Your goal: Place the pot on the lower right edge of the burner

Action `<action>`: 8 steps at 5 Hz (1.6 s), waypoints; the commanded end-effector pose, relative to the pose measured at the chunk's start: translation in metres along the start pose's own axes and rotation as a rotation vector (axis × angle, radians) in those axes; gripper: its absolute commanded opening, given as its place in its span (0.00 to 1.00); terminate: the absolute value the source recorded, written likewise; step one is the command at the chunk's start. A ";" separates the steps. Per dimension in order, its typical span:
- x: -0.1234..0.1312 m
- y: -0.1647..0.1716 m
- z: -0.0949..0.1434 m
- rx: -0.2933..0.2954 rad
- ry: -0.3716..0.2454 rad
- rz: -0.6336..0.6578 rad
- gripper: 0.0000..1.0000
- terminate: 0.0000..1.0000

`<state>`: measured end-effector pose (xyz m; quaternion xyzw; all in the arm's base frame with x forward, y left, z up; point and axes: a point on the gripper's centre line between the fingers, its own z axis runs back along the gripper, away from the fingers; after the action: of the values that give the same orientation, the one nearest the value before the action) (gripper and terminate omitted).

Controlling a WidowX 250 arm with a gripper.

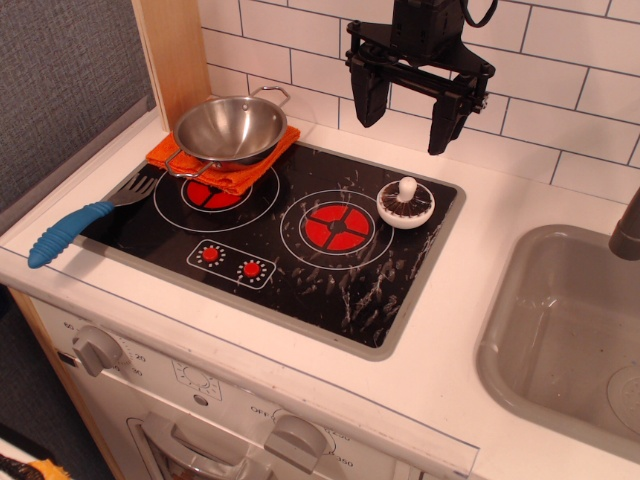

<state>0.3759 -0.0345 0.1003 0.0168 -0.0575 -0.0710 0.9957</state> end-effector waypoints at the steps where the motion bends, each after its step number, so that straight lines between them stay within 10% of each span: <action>1: 0.000 0.000 0.000 0.000 0.000 0.000 1.00 0.00; 4: 0.002 0.125 -0.005 0.111 0.037 0.121 1.00 0.00; 7: -0.002 0.125 -0.055 0.060 0.130 0.167 1.00 0.00; 8: -0.004 0.125 -0.055 0.059 0.131 0.179 0.00 0.00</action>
<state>0.3949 0.0878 0.0318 0.0404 0.0276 0.0195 0.9986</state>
